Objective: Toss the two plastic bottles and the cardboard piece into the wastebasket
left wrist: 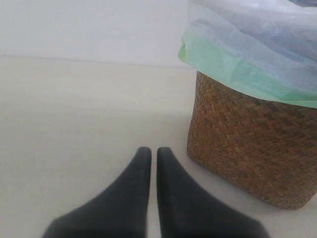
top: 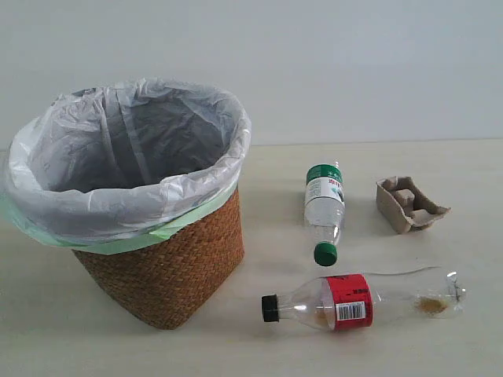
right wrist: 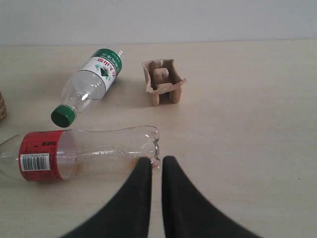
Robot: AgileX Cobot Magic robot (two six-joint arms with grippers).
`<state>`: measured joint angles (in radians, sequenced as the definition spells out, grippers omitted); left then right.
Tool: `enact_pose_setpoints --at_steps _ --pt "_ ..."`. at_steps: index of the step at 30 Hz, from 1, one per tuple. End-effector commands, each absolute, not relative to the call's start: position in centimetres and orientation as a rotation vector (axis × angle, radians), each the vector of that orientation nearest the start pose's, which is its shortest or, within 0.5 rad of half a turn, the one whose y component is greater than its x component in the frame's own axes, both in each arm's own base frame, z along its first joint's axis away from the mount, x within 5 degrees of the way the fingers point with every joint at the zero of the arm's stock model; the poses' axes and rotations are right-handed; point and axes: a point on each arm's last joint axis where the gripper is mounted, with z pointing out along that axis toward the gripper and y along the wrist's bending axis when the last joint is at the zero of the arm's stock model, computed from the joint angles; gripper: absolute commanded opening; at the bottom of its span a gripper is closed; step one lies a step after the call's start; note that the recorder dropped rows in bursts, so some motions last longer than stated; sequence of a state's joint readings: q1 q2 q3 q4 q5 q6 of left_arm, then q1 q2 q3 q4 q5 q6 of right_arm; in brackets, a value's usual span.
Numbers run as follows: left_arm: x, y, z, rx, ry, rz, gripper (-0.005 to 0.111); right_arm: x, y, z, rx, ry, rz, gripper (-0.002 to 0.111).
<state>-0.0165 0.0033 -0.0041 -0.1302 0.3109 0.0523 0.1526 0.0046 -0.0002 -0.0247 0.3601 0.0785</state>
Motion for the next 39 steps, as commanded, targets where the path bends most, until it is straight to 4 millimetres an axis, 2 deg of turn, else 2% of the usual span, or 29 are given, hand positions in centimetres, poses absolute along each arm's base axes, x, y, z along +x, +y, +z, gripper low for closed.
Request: enact_pose_setpoints --at_steps 1,30,32,36,39 --pt "5.4 -0.4 18.5 -0.027 1.792 -0.101 0.004 5.3 0.7 18.1 -0.084 1.84 0.13 0.005" --pt "5.4 -0.4 18.5 -0.027 1.792 -0.101 0.004 5.3 0.7 18.1 -0.076 1.841 0.136 0.005" --pt "5.4 -0.4 18.5 -0.027 1.792 -0.101 0.004 5.2 0.9 18.0 0.061 1.856 0.277 0.005" --pt "5.4 -0.4 18.5 -0.027 1.792 -0.101 0.004 5.1 1.6 18.2 0.482 1.83 0.696 0.005" --pt "5.4 -0.4 18.5 -0.027 1.792 -0.101 0.004 5.0 2.0 18.3 0.711 1.79 0.925 0.005"
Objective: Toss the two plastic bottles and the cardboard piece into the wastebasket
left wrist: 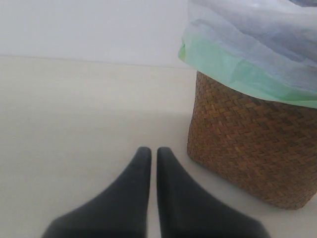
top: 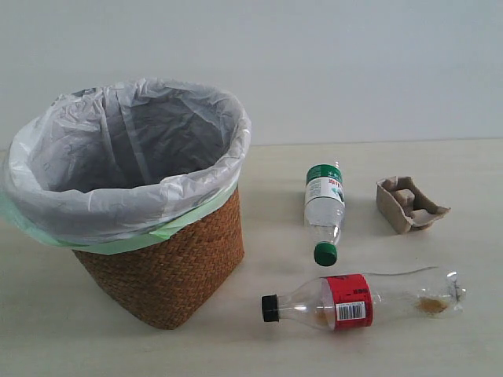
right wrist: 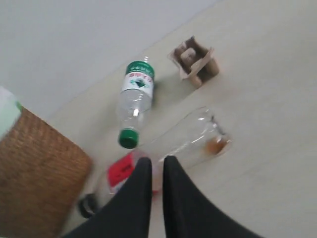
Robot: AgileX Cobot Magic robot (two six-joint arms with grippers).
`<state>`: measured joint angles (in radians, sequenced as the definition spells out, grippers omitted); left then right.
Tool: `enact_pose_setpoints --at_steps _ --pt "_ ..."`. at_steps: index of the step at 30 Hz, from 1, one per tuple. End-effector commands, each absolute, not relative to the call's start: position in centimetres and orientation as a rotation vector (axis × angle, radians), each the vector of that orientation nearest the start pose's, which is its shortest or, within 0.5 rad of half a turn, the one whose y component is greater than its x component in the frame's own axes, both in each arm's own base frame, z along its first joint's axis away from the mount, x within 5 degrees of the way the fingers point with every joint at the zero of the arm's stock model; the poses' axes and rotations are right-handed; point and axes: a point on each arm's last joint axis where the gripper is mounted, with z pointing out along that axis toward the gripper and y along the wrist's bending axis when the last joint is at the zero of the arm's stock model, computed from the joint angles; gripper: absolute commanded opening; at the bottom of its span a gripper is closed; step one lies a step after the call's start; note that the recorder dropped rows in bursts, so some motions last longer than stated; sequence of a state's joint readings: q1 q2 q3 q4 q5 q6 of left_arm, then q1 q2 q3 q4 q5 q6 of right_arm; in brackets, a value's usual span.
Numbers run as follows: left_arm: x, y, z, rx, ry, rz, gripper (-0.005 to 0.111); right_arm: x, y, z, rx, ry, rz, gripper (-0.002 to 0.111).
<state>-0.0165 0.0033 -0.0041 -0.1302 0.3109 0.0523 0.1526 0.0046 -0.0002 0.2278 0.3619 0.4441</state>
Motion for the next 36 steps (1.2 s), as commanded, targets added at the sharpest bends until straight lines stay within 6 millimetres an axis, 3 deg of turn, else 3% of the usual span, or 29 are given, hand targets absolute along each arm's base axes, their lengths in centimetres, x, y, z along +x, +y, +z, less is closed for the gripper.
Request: enact_pose_setpoints --at_steps 1,11,23,28,32,36 --pt "5.4 -0.4 18.5 -0.027 1.792 -0.101 0.004 5.0 2.1 18.3 0.745 1.781 0.958 0.005" --pt "5.4 -0.4 18.5 -0.027 1.792 -0.101 0.004 5.1 2.0 18.4 0.758 1.764 0.971 0.005" --pt "5.4 -0.4 18.5 -0.027 1.792 -0.101 0.004 5.4 1.6 19.7 0.789 1.593 1.04 0.005" --pt "5.4 -0.4 18.5 -0.027 1.792 -0.101 0.004 5.4 1.1 21.7 0.664 1.451 0.962 0.005" --pt "5.4 -0.4 18.5 -0.027 1.792 -0.101 0.004 4.6 1.3 25.2 0.48 1.465 0.86 0.005" --pt "5.4 -0.4 18.5 -0.027 1.792 -0.101 0.004 5.4 1.8 28.2 0.39 1.559 0.78 0.005"
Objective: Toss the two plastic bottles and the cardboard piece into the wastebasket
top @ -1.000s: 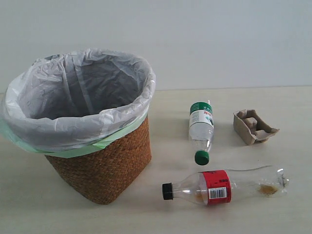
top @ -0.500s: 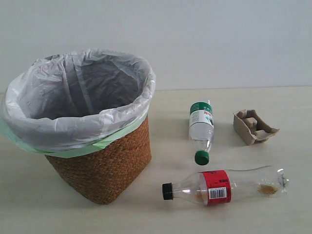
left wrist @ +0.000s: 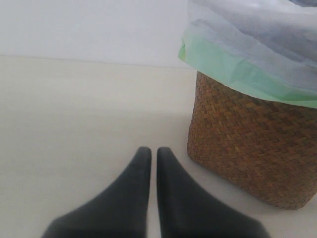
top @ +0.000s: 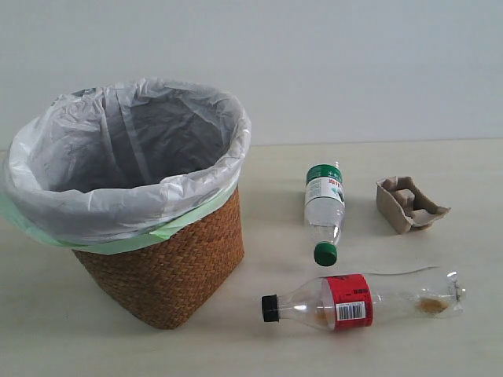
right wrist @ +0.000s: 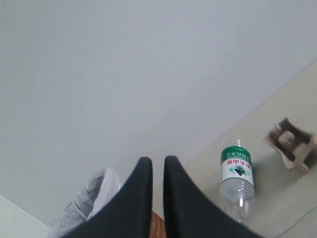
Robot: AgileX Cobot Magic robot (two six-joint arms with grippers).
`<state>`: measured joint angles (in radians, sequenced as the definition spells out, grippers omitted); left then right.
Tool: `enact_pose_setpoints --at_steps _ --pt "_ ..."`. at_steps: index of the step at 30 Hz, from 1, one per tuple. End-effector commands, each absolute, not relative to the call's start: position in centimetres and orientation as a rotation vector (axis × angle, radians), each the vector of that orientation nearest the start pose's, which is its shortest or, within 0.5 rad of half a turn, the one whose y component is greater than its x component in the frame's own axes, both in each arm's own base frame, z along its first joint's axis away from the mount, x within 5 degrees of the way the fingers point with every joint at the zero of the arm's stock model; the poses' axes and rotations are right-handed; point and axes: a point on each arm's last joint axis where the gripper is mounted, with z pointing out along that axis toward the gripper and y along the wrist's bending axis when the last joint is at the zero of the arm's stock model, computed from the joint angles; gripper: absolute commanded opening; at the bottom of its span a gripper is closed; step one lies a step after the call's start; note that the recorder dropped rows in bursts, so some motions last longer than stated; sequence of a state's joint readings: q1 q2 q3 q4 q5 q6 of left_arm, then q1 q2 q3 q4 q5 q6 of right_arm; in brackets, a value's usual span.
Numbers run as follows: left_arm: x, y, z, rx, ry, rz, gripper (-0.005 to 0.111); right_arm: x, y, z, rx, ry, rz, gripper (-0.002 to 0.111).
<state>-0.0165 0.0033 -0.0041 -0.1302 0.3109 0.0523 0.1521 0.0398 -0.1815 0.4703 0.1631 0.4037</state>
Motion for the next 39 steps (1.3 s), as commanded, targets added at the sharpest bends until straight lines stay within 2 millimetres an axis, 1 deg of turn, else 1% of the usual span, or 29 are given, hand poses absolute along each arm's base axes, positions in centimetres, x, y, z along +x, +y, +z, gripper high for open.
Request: enact_pose_setpoints --at_steps 1,5,7,9,10,12,17,19,20,21,23,25,26,27,29,32,34,39 --pt "5.4 -0.4 18.5 -0.027 1.792 -0.101 0.004 5.7 1.9 29.0 0.373 1.576 0.765 0.005" --pt "5.4 -0.4 18.5 -0.027 1.792 -0.101 0.004 8.3 2.4 31.2 0.323 1.695 0.693 0.005" --pt "5.4 -0.4 18.5 -0.027 1.792 -0.101 0.004 10.2 2.9 32.0 0.24 1.798 0.62 0.005" --pt "5.4 -0.4 18.5 -0.027 1.792 -0.101 0.004 12.4 3.5 33.3 0.097 1.901 0.533 0.005" --pt "5.4 -0.4 18.5 -0.027 1.792 -0.101 0.004 13.6 3.8 33.6 0.048 1.956 0.508 0.005" --pt "5.4 -0.4 18.5 -0.027 1.792 -0.101 0.004 15.8 4.5 34.7 -0.07 2.039 0.468 0.005" --pt "5.4 -0.4 18.5 -0.027 1.792 -0.101 0.004 22.2 5.6 35.9 -0.208 2.225 0.401 0.005" --pt "5.4 -0.4 18.5 -0.027 1.792 -0.101 0.004 24.8 6.0 36.2 -0.238 2.312 0.399 0.01" --pt "5.4 -0.4 18.5 -0.027 1.792 -0.101 0.004 26.0 6.2 35.9 -0.255 2.358 0.396 0.015" --pt "5.4 -0.4 18.5 -0.027 1.792 -0.101 0.004 27.2 6.4 35.9 -0.278 2.385 0.387 0.022" --pt "5.4 -0.4 18.5 -0.027 1.792 -0.101 0.004 29.3 6.6 36.1 -0.307 2.412 0.358 0.041" --pt "5.4 -0.4 18.5 -0.027 1.792 -0.101 0.004 31.3 6.6 35.7 -0.345 2.452 0.297 0.062" --pt "5.4 -0.4 18.5 -0.027 1.792 -0.101 0.004 32.1 6.6 35.4 -0.361 2.468 0.272 0.069" --pt "5.4 -0.4 18.5 -0.027 1.792 -0.101 0.004 33.2 6.6 34.6 -0.379 2.5 0.237 0.074" --pt "5.4 -0.4 18.5 -0.027 1.792 -0.101 0.004 34.6 6.3 33.2 -0.42 2.56 0.154 0.076" --pt "5.4 -0.4 18.5 -0.027 1.792 -0.101 0.004 36.5 6.1 30.3 -0.449 2.619 0.075 0.076" --pt "5.4 -0.4 18.5 -0.027 1.792 -0.101 0.004 37.8 6.2 28.4 -0.451 2.636 0.066 0.076" --pt "5.4 -0.4 18.5 -0.027 1.792 -0.101 0.004 40.0 6.5 24.3 -0.491 2.653 0.053 0.076"
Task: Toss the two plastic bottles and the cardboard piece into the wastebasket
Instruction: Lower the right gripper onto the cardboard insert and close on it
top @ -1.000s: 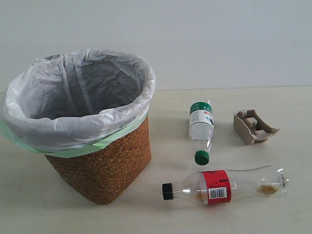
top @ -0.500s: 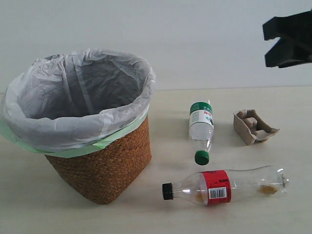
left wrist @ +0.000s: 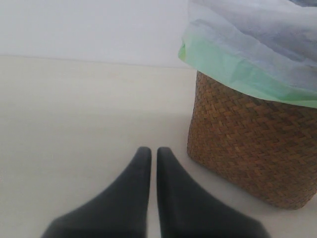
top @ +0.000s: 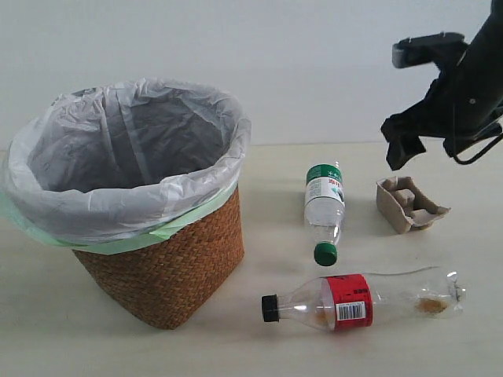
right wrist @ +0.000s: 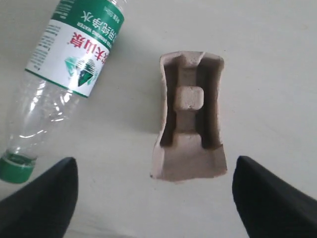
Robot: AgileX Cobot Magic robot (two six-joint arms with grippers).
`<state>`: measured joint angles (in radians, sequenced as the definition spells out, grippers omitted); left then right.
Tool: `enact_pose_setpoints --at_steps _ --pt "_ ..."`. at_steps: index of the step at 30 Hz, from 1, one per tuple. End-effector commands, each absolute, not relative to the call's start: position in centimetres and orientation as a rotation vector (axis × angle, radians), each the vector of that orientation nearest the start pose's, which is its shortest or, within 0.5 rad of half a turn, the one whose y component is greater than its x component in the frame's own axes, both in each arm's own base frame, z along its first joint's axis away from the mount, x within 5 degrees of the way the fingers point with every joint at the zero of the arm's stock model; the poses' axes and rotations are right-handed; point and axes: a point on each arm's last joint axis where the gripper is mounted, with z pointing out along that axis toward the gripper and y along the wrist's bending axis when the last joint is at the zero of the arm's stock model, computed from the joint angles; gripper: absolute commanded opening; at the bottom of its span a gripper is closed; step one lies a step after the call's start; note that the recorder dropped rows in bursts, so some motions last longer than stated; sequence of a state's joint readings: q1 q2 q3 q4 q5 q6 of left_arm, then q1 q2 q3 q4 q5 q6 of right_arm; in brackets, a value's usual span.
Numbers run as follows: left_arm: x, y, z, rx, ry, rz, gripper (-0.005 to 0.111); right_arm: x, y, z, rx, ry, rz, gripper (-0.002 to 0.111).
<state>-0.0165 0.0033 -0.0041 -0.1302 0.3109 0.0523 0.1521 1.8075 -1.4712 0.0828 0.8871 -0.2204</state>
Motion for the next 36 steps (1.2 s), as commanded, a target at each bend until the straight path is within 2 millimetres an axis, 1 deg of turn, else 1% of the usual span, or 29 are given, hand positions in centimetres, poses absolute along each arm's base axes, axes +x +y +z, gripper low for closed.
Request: enact_pose_setpoints --at_steps 1,6,7,8,11,13,17,19,23,26,31,32,33,36 --pt "5.4 -0.4 18.5 -0.027 1.792 -0.101 0.004 40.4 6.5 23.6 -0.488 2.655 0.052 0.076" --pt "5.4 -0.4 18.5 -0.027 1.792 -0.101 0.004 41.8 6.6 20.7 -0.508 2.657 0.031 0.076" --pt "5.4 -0.4 18.5 -0.027 1.792 -0.101 0.004 42.3 6.7 19.6 -0.507 2.655 0.028 0.076" --pt "5.4 -0.4 18.5 -0.027 1.792 -0.101 0.004 42.5 6.7 19.1 -0.505 2.652 0.027 0.076" --pt "5.4 -0.4 18.5 -0.027 1.792 -0.101 0.004 43.1 6.6 17.3 -0.542 2.648 -0.018 0.076" --pt "5.4 -0.4 18.5 -0.027 1.792 -0.101 0.004 43.3 6.4 16.9 -0.569 2.646 -0.052 0.076" --pt "5.4 -0.4 18.5 -0.027 1.792 -0.101 0.004 43.5 6.4 16.7 -0.564 2.629 -0.053 0.076" --pt "5.4 -0.4 18.5 -0.027 1.792 -0.101 0.004 43.6 6.4 16.0 -0.568 2.642 -0.056 0.076" --pt "5.4 -0.4 18.5 -0.027 1.792 -0.101 0.004 43.8 6.4 13.7 -0.557 2.686 -0.05 0.076" --pt "5.4 -0.4 18.5 -0.027 1.792 -0.101 0.004 43.8 6.5 12.9 -0.558 2.702 -0.049 0.076" --pt "5.4 -0.4 18.5 -0.027 1.792 -0.101 0.004 43.8 6.5 12.4 -0.541 2.717 -0.044 0.074" --pt "5.4 -0.4 18.5 -0.027 1.792 -0.101 0.004 43.8 6.5 12.3 -0.538 2.722 -0.043 0.071" --pt "5.4 -0.4 18.5 -0.027 1.792 -0.101 0.004 43.8 6.5 12.3 -0.511 2.729 -0.036 0.06" --pt "5.4 -0.4 18.5 -0.027 1.792 -0.101 0.004 43.7 6.4 12.6 -0.424 2.749 -0.02 0.014"
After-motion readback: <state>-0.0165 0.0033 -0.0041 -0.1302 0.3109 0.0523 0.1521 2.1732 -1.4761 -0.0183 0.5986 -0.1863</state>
